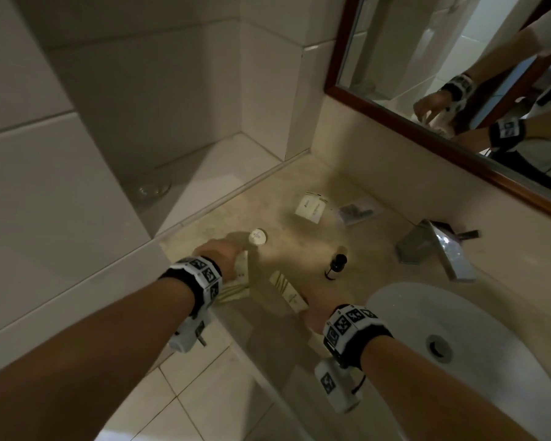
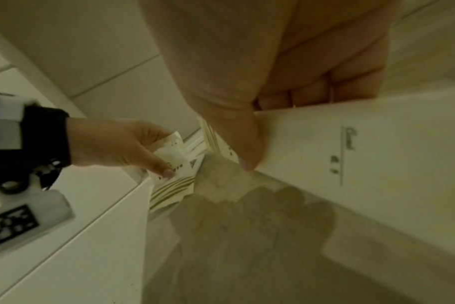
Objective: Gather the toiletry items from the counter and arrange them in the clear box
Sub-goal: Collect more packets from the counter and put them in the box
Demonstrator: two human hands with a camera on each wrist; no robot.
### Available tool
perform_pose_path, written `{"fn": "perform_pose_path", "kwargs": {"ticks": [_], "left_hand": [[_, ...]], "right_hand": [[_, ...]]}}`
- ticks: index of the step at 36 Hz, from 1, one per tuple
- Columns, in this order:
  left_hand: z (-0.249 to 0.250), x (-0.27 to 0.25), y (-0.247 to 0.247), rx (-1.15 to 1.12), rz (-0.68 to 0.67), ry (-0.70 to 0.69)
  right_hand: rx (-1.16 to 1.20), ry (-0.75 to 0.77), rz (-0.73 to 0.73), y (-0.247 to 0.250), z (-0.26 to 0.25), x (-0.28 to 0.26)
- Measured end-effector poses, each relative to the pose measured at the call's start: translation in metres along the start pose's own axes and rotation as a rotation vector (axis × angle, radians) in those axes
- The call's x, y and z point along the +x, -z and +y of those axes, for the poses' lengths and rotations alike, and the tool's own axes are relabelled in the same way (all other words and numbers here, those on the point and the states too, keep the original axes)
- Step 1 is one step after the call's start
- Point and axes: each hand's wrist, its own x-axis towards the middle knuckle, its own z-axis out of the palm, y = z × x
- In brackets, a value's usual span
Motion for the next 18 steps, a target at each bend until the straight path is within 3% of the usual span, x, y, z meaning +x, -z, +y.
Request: {"fn": "perform_pose_path", "kwargs": {"ticks": [4, 9, 13, 18], "left_hand": [[-0.019, 0.013, 0.0, -0.003, 0.067, 0.008], [-0.032, 0.022, -0.015, -0.121, -0.051, -0.008], [-0.03, 0.023, -0.018, -0.145, -0.01, -0.04], [-0.022, 0.019, -0.019, -0.233, -0.068, -0.094]], "right_hand": [[0.056, -0.009, -0.035, 0.008, -0.008, 0.004], [0.155, -0.024, -0.085, 0.005, -0.011, 0.018], [0.187, -0.046, -0.084, 0.009, -0.016, 0.025], [0.204, -0.068, -0.089, 0.019, -0.021, 0.024]]}}
